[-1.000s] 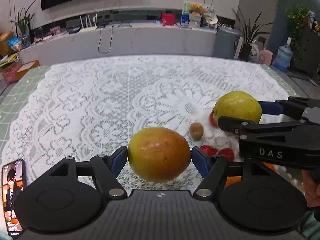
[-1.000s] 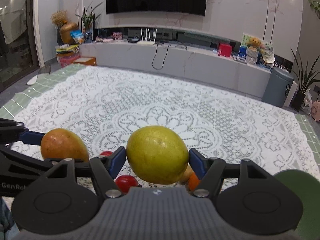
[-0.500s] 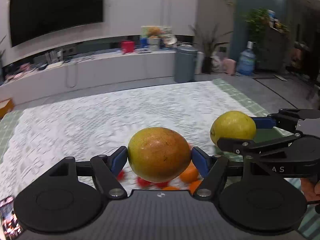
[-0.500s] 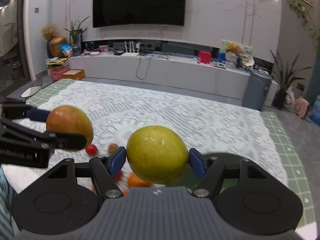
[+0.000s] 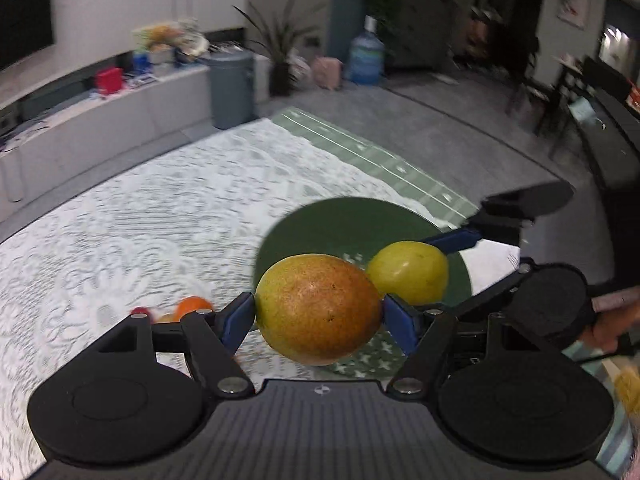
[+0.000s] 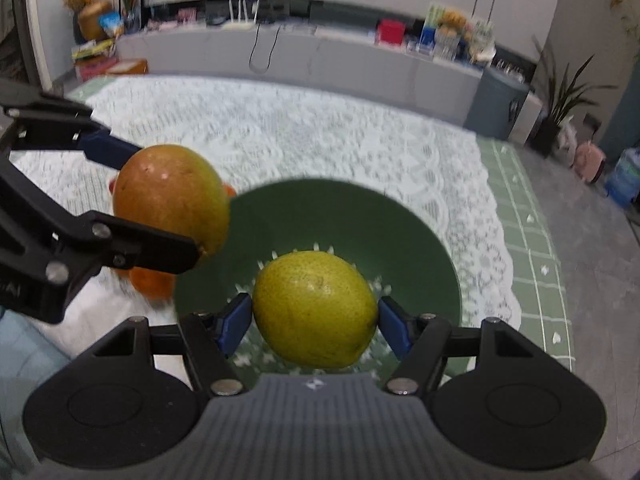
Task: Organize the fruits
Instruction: 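Lift the mango and pear and carry both tools over the green colander, then lower both fruits into the colander and open both tools, then withdraw both tools from the colander back toward the fruit pile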
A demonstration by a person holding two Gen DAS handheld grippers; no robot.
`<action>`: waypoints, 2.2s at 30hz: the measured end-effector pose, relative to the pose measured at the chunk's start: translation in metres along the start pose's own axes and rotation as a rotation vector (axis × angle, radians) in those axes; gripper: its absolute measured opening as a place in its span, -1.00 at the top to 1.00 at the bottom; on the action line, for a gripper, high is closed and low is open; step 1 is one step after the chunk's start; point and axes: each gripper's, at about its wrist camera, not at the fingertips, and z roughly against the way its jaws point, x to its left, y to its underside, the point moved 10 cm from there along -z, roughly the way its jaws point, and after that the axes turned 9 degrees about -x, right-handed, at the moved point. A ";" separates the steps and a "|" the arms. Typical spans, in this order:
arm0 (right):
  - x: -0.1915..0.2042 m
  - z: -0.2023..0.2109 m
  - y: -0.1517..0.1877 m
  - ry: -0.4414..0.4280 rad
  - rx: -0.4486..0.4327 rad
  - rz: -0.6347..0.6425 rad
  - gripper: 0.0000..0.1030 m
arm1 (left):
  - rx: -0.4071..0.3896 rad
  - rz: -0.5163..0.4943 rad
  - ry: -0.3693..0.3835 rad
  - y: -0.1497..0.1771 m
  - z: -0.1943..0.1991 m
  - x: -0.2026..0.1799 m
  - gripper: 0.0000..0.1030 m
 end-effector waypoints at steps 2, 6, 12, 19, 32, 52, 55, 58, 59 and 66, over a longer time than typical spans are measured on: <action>-0.003 -0.005 0.005 -0.034 0.042 0.007 -0.28 | 0.039 -0.010 0.031 0.003 -0.008 -0.006 -0.58; -0.007 -0.016 0.009 -0.085 0.111 0.028 -0.28 | 0.130 -0.030 0.067 0.013 -0.026 -0.010 -0.58; -0.008 -0.029 0.016 -0.124 0.184 0.087 -0.28 | 0.219 -0.058 0.080 0.025 -0.045 -0.010 -0.58; -0.002 -0.042 0.024 -0.170 0.253 0.164 -0.29 | 0.296 -0.063 0.094 0.033 -0.060 -0.007 -0.58; -0.008 -0.050 0.033 -0.212 0.303 0.163 -0.30 | 0.356 -0.032 0.130 0.038 -0.069 -0.008 -0.58; -0.017 -0.034 0.035 -0.180 0.332 0.214 -0.31 | 0.374 -0.068 0.077 0.045 -0.074 -0.013 -0.58; -0.019 -0.029 0.036 -0.172 0.337 0.218 -0.33 | 0.377 -0.093 0.062 0.048 -0.074 -0.015 -0.58; -0.017 -0.023 0.034 -0.169 0.335 0.220 -0.43 | 0.368 -0.118 0.036 0.048 -0.073 -0.017 -0.54; -0.017 -0.022 0.034 -0.160 0.334 0.221 -0.45 | 0.367 -0.113 0.035 0.047 -0.073 -0.017 -0.53; -0.016 -0.011 0.027 -0.121 0.317 0.222 -0.47 | 0.318 -0.076 0.038 0.039 -0.060 -0.016 -0.53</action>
